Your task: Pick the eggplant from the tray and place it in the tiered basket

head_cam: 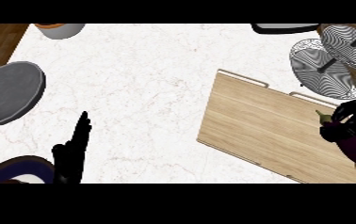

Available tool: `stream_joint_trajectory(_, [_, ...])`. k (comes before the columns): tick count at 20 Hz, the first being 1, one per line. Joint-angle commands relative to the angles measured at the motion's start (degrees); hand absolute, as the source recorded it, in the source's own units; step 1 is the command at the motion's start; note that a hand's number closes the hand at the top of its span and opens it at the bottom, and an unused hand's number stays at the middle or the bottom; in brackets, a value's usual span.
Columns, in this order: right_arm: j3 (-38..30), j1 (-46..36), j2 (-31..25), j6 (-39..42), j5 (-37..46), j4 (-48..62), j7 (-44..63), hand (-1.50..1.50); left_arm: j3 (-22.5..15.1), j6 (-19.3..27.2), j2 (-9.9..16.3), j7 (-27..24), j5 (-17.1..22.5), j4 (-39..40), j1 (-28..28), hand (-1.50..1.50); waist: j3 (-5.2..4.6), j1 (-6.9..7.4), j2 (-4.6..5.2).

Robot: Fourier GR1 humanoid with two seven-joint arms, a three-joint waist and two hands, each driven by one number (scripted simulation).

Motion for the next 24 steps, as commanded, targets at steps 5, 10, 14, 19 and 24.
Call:
stream_joint_trajectory(5, [-18.77, 11.40, -6.92, -13.86, -5.84, -13.26, -0.89, 1.50, 1.07, -0.86, 0.79, -0.83, 0.59, 0.51, 1.59, 0.00, -0.33, -0.34, -0.09])
stream_joint_trajectory(10, [-27.99, 12.71, -11.39, -16.60, -6.54, -28.04, 4.96, 1.50, 2.88, -1.01, 1.48, -0.20, 1.17, 2.54, -0.42, 0.00, -0.51, -0.90, -0.19])
stream_joint_trajectory(14, [-36.69, 19.28, -16.46, -12.43, -7.16, -37.29, 6.76, 1.50, 2.21, -2.28, 0.80, -1.79, 1.14, 4.93, -0.59, 0.00, -0.40, 0.42, 0.29])
stream_joint_trajectory(19, [-44.51, 20.14, -18.04, -5.20, -7.13, -44.16, 15.26, 1.50, -2.35, 0.63, -2.51, 2.76, -2.74, 1.00, -2.98, 0.00, -0.23, 3.44, 0.85])
stream_joint_trajectory(24, [-50.21, 15.63, -18.63, 0.26, -7.90, -37.75, 12.78, 1.50, -0.03, -3.22, 0.04, 3.83, -1.45, 0.62, -4.48, 0.00, -0.20, 4.53, 1.07])
